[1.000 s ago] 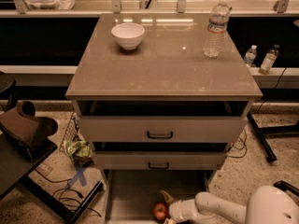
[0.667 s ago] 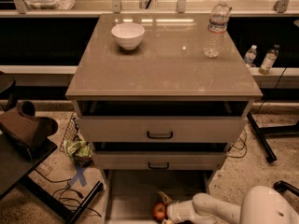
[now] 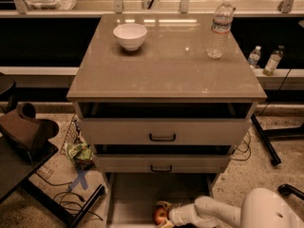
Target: Pick apple from bottom drawer and place on counter
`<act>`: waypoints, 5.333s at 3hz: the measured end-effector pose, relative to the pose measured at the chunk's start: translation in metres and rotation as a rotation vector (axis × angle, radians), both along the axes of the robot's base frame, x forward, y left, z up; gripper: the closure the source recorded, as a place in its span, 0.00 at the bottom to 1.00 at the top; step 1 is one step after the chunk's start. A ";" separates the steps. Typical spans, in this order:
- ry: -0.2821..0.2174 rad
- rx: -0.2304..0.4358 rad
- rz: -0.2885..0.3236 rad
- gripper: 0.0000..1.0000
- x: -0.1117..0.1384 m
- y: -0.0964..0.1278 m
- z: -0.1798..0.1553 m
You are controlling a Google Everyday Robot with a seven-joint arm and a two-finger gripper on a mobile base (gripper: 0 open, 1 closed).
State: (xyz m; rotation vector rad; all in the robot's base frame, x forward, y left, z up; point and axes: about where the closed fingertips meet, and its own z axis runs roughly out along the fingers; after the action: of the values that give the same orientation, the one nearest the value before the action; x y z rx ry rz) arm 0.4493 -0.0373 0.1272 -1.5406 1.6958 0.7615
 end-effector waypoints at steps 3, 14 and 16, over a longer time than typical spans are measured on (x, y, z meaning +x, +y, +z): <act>0.006 0.006 0.006 1.00 -0.004 0.006 -0.001; -0.019 -0.003 -0.068 1.00 -0.007 -0.045 0.394; -0.016 -0.009 -0.256 1.00 0.013 -0.058 0.488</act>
Offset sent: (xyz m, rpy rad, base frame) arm -0.0010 0.0017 -0.0004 0.0018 0.0017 0.0020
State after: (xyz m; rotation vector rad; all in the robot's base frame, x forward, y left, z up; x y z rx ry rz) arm 0.4621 -0.0957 0.6148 -1.2987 1.8416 0.6068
